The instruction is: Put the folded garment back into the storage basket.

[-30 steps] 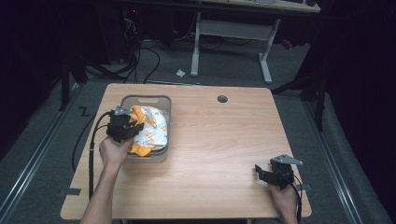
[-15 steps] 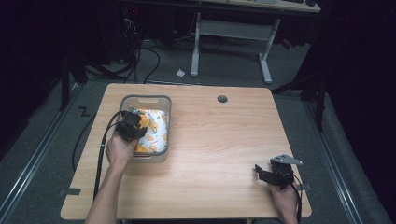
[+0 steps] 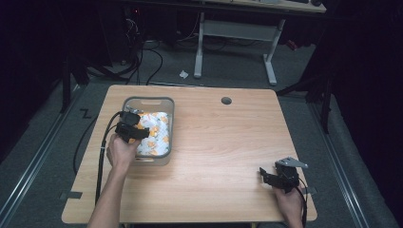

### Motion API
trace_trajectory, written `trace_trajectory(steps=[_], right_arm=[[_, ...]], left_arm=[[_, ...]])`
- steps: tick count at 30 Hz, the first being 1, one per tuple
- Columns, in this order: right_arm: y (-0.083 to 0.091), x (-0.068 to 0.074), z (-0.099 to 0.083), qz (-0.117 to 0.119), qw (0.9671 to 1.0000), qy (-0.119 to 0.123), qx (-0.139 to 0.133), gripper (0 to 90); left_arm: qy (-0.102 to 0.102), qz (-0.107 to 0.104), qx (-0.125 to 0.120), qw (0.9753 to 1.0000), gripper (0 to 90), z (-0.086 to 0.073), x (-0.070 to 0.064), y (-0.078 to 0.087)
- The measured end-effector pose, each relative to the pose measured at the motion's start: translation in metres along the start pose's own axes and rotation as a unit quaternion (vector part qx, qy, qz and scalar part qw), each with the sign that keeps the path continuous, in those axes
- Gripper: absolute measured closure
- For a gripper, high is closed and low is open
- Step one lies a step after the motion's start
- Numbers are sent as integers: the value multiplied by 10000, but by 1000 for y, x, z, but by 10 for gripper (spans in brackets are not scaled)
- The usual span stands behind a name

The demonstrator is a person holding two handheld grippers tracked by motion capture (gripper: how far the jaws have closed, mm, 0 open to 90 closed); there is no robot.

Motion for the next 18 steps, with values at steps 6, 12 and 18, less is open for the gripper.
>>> trace_trajectory(steps=[6,12,18], right_arm=[[0,0,0,0,10000,-1,0,289],[0,0,0,-1,10000,0,0,289],[0,0,0,-1,10000,0,1,289]], left_arm=[[118,-183,-448,9988,378,2,-1,19],[142,-313,-737,9967,377,0,-3,32],[160,-404,-970,9943,364,-3,-10,43]])
Point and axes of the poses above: each handheld gripper's, and its own axes: y roughly backward along the jaws, z roughly out of its top, x roughly to its left, the point moved 6 cm from there along -y, roughly forward along the jaws, and after that the axes turned 1 degree about z, right-handed, at the moved point
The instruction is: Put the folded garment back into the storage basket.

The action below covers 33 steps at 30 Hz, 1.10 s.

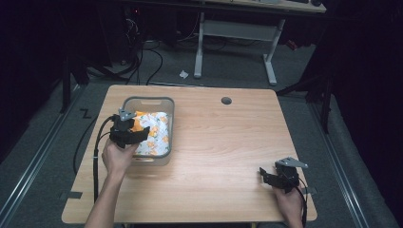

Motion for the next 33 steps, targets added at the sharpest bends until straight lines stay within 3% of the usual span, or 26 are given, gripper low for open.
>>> trace_trajectory(steps=[7,22,27,33], right_arm=[[0,0,0,2,10000,3,0,289],[0,0,0,2,10000,3,0,289],[0,0,0,3,10000,3,1,289],[0,0,0,3,10000,6,-2,289]], left_arm=[[41,-90,-247,9996,357,-3,-8,15],[0,-317,-522,9981,355,-13,-21,38],[106,-538,-684,9961,316,-15,-30,45],[30,-653,-777,9948,309,-16,-41,53]])
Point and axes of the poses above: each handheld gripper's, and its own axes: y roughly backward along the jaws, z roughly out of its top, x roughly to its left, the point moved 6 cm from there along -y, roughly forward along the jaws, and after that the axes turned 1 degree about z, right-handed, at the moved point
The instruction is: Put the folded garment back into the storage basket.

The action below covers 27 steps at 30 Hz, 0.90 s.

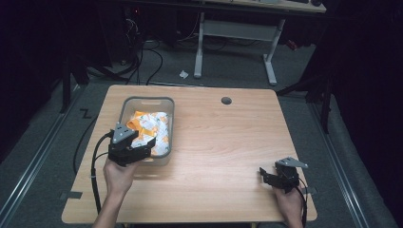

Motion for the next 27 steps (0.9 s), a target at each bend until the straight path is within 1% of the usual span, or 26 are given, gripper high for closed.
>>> trace_trajectory(steps=[2,4,11,13,17,22,23,27], right_arm=[[0,0,0,-1,10000,-4,1,289],[0,0,0,0,10000,0,0,289],[0,0,0,-4,10000,-3,2,289],[0,0,0,-2,10000,-4,1,289],[0,0,0,-4,10000,-5,2,289],[0,0,0,-4,10000,-4,1,289],[0,0,0,-4,10000,-4,1,289],[0,0,0,-1,10000,-5,1,289]], left_arm=[[-13,-13,-5,10000,308,0,-2,1],[-40,-76,-21,10000,308,-1,-7,2],[-85,-192,-46,9998,304,-4,-17,2],[-142,-201,-38,9997,311,-5,-20,3],[-212,-288,-40,9994,315,-7,-27,3],[-234,-355,-37,9991,322,-9,-32,3],[-206,-416,-41,9989,322,-9,-34,3],[-266,-473,-27,9985,322,-11,-39,3]])
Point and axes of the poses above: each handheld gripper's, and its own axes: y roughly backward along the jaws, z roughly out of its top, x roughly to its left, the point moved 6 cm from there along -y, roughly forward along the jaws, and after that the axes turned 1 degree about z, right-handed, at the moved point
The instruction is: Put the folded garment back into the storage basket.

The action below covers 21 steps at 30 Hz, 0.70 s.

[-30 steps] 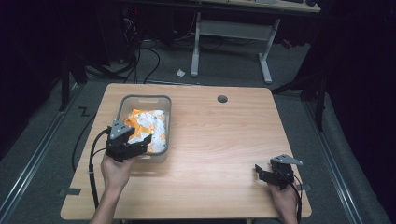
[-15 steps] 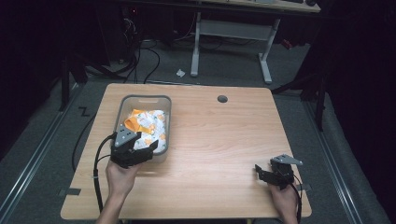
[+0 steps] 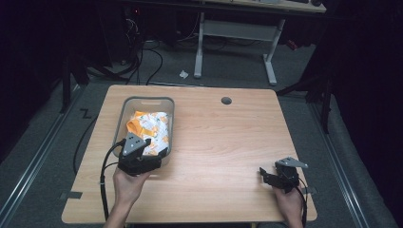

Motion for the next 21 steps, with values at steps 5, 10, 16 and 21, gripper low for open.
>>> trace_trajectory(steps=[5,10,16,21], right_arm=[[0,0,0,-3,10000,-2,-1,289],[0,0,0,-2,10000,-2,-1,289],[0,0,0,-2,10000,-1,-1,289],[0,0,0,0,10000,1,0,289]], left_arm=[[-60,-97,-7,9999,317,-1,-8,-2],[-124,-178,13,9998,311,-3,-16,-6],[-188,-321,37,9993,305,-5,-26,-10],[-238,-431,32,9988,307,-7,-32,-12]])
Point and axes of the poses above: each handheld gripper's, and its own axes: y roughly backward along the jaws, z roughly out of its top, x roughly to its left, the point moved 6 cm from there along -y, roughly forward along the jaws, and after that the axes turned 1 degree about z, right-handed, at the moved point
